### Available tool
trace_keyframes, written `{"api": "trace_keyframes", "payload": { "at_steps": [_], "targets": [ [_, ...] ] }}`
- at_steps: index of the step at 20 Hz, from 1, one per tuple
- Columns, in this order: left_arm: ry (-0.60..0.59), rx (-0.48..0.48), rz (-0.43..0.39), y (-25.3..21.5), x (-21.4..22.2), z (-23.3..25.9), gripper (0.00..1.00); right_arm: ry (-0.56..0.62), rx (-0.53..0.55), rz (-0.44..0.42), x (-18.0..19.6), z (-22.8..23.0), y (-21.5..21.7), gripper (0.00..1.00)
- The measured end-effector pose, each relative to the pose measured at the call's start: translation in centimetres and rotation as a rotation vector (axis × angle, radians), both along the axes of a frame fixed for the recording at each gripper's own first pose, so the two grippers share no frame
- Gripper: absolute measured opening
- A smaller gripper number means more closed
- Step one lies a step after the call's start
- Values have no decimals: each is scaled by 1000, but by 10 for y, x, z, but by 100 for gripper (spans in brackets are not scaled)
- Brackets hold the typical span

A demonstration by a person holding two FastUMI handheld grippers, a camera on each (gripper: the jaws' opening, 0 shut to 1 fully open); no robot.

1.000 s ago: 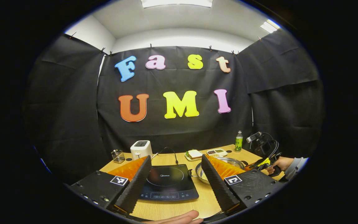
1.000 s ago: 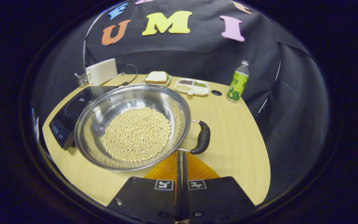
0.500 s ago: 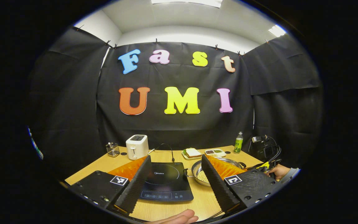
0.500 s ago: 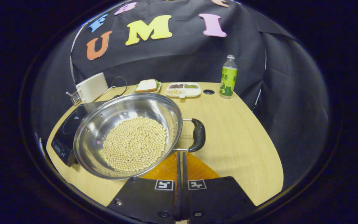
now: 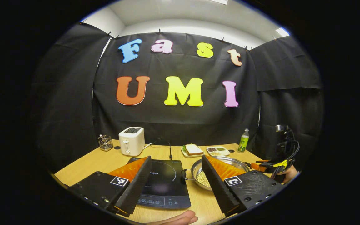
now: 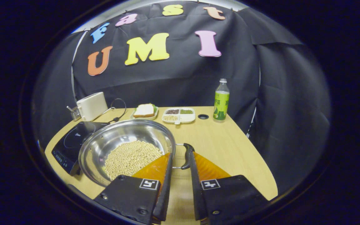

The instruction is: First push the handle of the pot to place it horizontally, then grasp the pot with both hands and set it on the induction cooktop.

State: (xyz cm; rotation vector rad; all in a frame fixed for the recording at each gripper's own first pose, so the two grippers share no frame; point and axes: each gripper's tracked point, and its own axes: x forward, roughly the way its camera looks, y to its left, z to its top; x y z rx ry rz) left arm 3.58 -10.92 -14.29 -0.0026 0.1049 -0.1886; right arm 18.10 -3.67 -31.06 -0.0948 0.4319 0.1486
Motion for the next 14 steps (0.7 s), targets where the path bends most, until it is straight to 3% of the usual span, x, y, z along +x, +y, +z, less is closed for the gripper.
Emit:
{"api": "trace_keyframes", "payload": {
  "at_steps": [1, 2, 6, 14],
  "targets": [
    [9, -7, -1, -5, 5, -4, 96, -22, -13, -5, -1, 9, -1, 42],
    [24, -14, -10, -12, 10, -10, 96, -42, -16, -1, -3, 16, 0, 63],
    [68, 17, -32, -32, 30, -28, 95, -111, -20, -12, -7, 42, 5, 98],
    [183, 55, -39, -60, 76, -72, 95, -126, -83, -7, -3, 58, 8, 100]
  ]
}}
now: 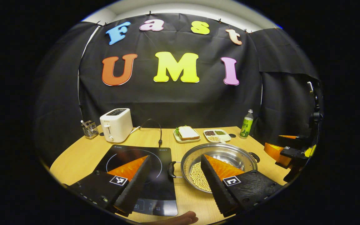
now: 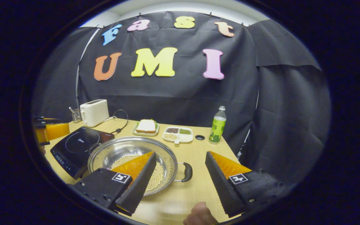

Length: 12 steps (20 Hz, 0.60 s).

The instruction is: First push the handle of the pot to place it horizontally, then grasp the pot with both hands and set it on the induction cooktop.

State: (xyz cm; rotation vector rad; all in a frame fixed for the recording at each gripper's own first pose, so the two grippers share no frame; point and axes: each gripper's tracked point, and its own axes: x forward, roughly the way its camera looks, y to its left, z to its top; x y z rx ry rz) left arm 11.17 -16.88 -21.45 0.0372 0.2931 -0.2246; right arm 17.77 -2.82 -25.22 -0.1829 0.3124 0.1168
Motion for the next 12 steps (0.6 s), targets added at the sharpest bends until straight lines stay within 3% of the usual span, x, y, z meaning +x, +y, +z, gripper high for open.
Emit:
{"api": "trace_keyframes", "payload": {
  "at_steps": [12],
  "targets": [
    [217, 61, -5, -17, 57, -89, 95, 117, 62, -79, 51, -70, -20, 100]
  ]
}}
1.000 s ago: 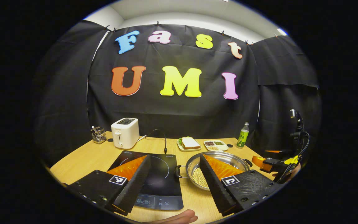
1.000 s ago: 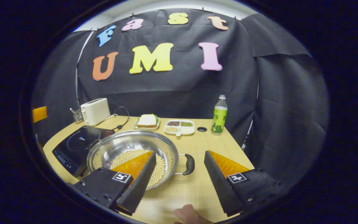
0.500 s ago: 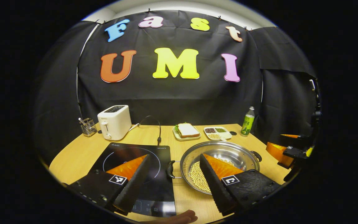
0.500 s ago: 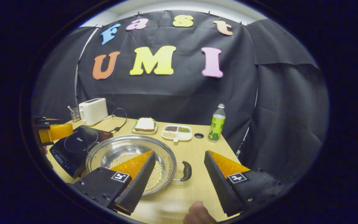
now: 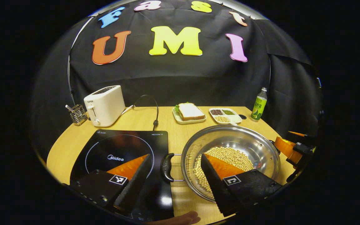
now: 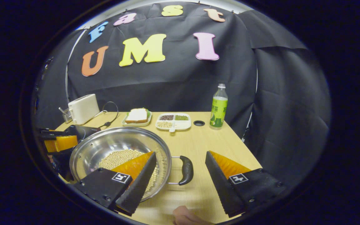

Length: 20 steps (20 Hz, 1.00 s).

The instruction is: First push the handle of the pot to place it horizontally, then grasp the pot with both hands and set it on the induction cooktop.

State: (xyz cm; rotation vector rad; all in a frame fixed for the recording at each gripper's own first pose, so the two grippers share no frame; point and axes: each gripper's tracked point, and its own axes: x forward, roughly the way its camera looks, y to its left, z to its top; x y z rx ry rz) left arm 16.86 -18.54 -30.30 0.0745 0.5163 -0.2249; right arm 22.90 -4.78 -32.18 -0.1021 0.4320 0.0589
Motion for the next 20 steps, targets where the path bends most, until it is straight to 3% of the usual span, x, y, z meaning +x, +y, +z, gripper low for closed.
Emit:
{"api": "trace_keyframes", "payload": {
  "at_steps": [7, 12, 14, 15, 16, 17, 18, 20],
  "targets": [
    [94, 46, -7, -3, 7, -33, 94, 67, 35, -28, 16, -31, -7, 100],
    [117, 71, 2, 3, 13, -43, 77, 135, 105, -13, 18, -56, 2, 99],
    [106, 73, 11, 5, 17, -43, 71, 152, 118, 1, 18, -59, 8, 93],
    [107, 62, 15, 6, 15, -42, 56, 155, 126, -1, 19, -60, 8, 92],
    [104, 57, 19, 6, 15, -43, 65, 154, 155, 3, 19, -61, 13, 90],
    [88, 44, 20, 6, 17, -41, 62, 155, 169, -13, 20, -62, 14, 88],
    [75, 41, 12, 5, 17, -42, 62, 153, 171, -17, 19, -63, 11, 78],
    [58, 57, -6, 6, 16, -45, 61, 141, 177, -31, 19, -62, 9, 75]
  ]
}}
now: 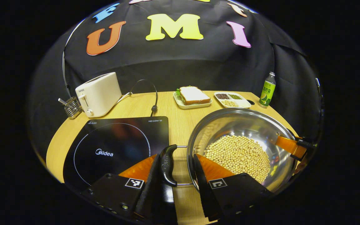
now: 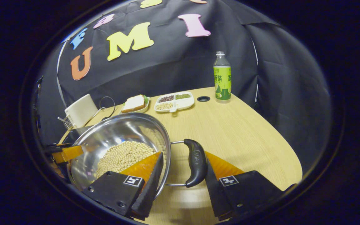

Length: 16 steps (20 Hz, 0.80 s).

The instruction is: First push the handle of the pot to place it horizontally, then grasp the pot with both hands and set it on the induction cooktop.

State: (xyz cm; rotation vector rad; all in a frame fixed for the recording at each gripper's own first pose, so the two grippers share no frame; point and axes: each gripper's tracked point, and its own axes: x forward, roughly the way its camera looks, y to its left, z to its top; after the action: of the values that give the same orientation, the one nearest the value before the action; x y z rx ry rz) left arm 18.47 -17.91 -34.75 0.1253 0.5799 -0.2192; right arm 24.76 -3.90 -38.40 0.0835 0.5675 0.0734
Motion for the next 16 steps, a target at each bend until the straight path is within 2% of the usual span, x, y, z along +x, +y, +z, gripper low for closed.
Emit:
{"api": "trace_keyframes", "payload": {
  "at_steps": [5, 9, 10, 11, 16],
  "targets": [
    [10, -8, -6, -6, -10, 2, 58, 8, -26, -46, -6, 2, -11, 67],
    [-12, -17, -22, -11, -20, 13, 55, 10, -26, -70, -22, 9, -17, 66],
    [-15, -23, -26, -13, -24, 16, 65, 9, -30, -74, -26, 13, -19, 66],
    [-19, -23, -32, -14, -27, 20, 55, 6, -33, -81, -31, 19, -21, 64],
    [-46, -63, -34, -7, -41, 54, 55, -20, -54, -88, -52, 56, -14, 64]
  ]
}}
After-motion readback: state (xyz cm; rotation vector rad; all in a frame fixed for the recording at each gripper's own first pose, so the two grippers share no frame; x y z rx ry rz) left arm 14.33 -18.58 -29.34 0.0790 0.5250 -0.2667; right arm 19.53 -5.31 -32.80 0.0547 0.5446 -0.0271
